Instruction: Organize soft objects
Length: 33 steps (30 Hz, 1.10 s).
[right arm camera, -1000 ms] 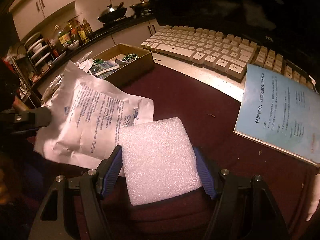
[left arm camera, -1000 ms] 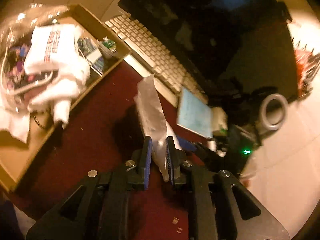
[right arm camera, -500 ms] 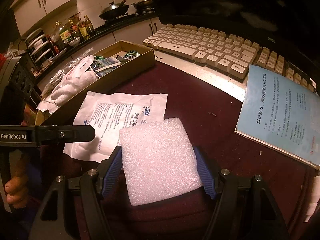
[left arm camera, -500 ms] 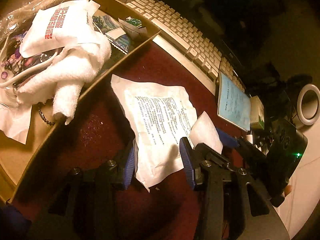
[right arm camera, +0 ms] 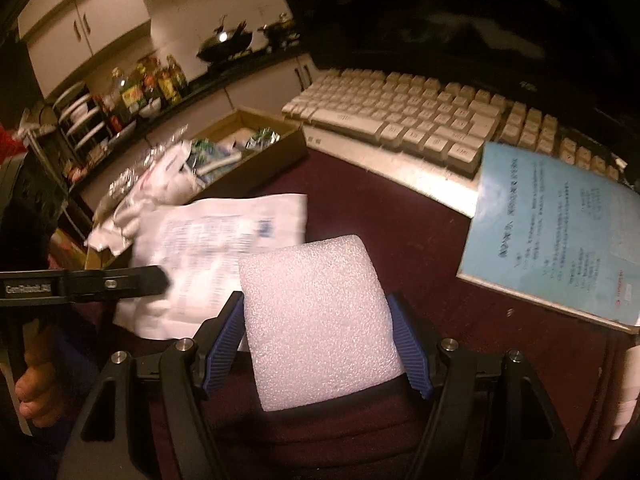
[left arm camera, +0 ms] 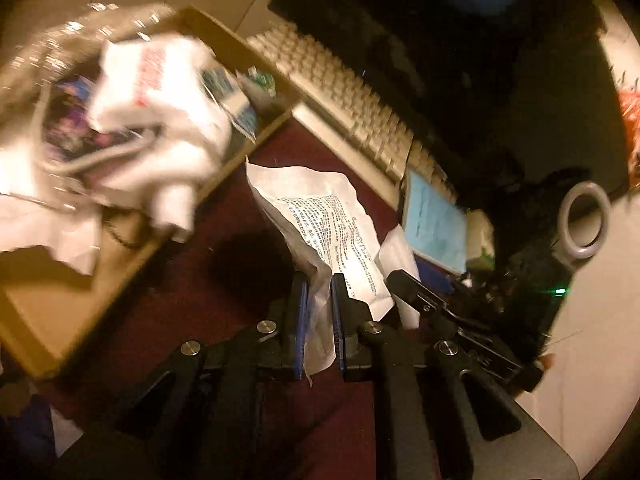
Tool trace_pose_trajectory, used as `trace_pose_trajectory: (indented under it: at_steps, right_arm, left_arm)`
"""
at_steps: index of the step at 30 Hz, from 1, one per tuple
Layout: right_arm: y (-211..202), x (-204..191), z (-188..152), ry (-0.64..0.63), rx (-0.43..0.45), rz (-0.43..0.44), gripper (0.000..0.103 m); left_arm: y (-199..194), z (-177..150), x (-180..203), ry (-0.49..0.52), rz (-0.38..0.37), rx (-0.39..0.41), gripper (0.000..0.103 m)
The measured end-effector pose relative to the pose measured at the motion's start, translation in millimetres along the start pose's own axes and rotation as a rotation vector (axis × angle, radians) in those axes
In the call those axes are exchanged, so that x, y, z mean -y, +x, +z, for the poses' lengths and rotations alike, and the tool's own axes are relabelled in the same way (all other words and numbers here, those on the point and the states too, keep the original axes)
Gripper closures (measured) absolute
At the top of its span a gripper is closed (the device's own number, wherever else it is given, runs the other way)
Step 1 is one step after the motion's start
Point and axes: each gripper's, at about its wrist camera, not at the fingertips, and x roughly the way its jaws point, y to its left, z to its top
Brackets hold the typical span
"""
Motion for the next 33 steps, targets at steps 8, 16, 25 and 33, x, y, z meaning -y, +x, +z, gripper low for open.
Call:
trace_pose_trajectory:
  at_steps: [8,16,25,33]
  right_arm:
    - [-9,15,3,0.078,0.046,-0.023,0.033]
    - [-17,6,5,0.041,0.065,-0.018,0.033]
    - [-25,-37,41,-0.001,0.038,0.057,0.032]
    - [26,-93,104,-0.05,0.04,0.126,0.032]
  left_arm:
    - [-59,22,-11,-0.028,-0.04,0.115,0.093]
    - [-95,50,-32,-0.085,-0.054,0.181,0.093]
    - [-114,94,-68,-0.175,-0.034,0.245,0.093]
    - [-83,126,-120,-0.317,-0.02,0.161,0.093]
